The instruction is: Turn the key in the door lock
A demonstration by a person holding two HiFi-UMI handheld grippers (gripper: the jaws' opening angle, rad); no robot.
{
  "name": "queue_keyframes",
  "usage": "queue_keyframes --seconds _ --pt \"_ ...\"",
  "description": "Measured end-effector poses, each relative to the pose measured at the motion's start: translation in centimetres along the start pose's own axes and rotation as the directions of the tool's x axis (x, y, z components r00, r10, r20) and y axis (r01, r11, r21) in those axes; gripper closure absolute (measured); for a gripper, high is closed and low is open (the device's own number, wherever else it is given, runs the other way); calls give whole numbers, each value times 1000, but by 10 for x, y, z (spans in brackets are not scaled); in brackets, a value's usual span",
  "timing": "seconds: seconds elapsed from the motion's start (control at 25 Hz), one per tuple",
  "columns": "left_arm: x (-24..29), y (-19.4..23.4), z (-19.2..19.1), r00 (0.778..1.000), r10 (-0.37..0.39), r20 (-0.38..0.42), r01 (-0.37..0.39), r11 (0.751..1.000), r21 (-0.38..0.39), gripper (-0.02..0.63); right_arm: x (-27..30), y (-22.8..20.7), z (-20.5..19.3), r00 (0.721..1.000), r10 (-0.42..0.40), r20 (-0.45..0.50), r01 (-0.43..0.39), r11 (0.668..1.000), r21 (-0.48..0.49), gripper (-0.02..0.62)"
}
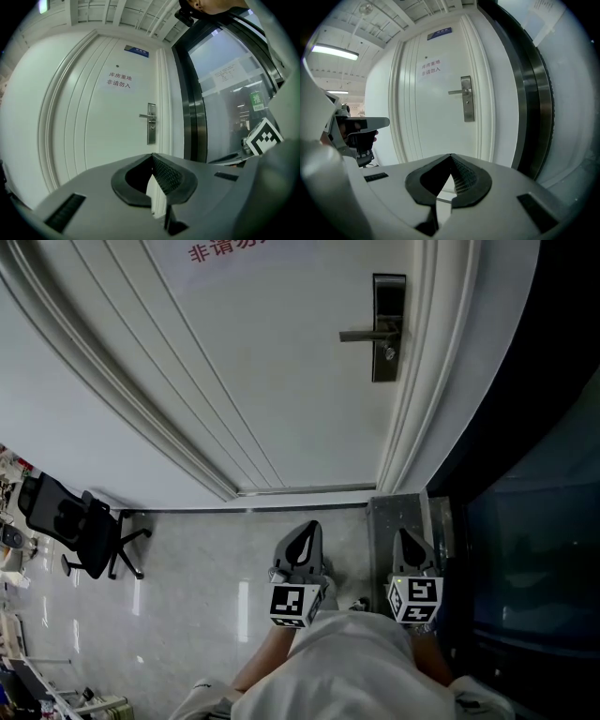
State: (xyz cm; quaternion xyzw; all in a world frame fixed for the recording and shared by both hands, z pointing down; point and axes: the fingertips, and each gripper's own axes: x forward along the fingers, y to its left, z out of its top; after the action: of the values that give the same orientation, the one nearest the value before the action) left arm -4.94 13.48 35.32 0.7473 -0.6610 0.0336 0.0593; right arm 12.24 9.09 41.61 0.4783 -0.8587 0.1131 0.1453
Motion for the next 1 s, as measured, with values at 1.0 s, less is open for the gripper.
queue_keyframes --seconds 1.0 --pt "265 74 69 929 -357 99 353 934 59 597 202 -52 163 947 -296 123 319 835 -449 594"
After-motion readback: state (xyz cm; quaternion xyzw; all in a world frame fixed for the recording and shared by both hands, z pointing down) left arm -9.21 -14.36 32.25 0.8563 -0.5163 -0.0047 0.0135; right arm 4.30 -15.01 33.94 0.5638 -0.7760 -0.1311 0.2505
